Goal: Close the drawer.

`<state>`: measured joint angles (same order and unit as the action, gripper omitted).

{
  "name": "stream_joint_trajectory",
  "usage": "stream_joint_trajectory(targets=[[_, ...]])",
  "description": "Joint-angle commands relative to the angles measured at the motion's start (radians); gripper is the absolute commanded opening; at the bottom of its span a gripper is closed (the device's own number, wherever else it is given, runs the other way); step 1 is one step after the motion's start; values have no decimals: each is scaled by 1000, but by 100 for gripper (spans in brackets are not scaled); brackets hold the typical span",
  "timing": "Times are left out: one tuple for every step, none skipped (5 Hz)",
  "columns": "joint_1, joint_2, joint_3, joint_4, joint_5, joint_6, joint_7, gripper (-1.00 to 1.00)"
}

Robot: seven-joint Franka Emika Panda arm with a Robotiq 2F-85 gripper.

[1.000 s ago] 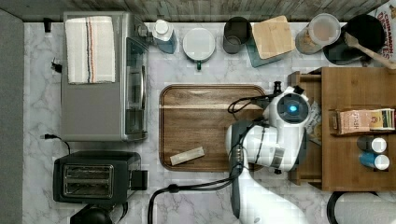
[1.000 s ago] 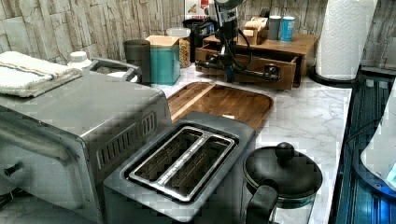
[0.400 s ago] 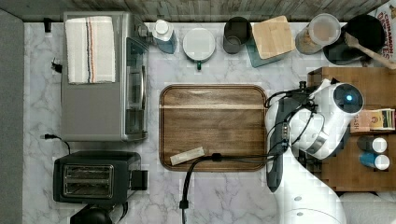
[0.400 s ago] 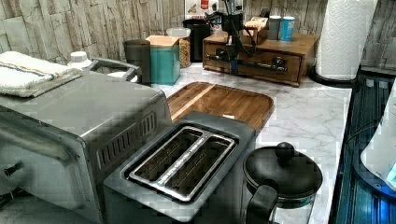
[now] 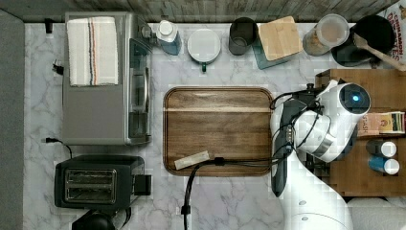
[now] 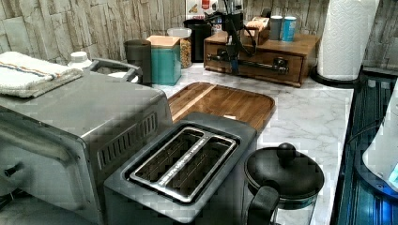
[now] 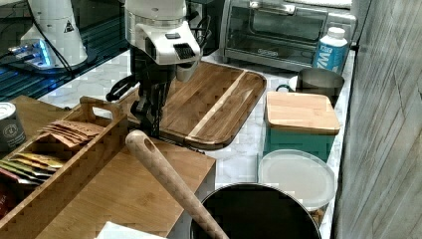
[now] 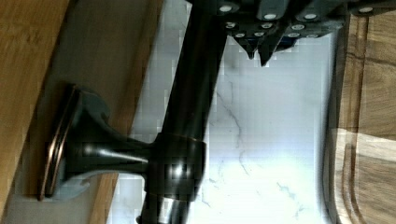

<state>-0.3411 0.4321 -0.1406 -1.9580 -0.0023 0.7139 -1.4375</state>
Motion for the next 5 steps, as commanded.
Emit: stream_joint_trajectory(targets=[[-64,-64,-137,161,-92,25,65,-100],[-48,-62,-155,161,-83,26,59,-100],[-39,-61,-165,161,-78,26,56,-100],[-36,-61,-168,161,-77,26,55,-100],[-35,-61,-169,161,-76,26,54,-100]])
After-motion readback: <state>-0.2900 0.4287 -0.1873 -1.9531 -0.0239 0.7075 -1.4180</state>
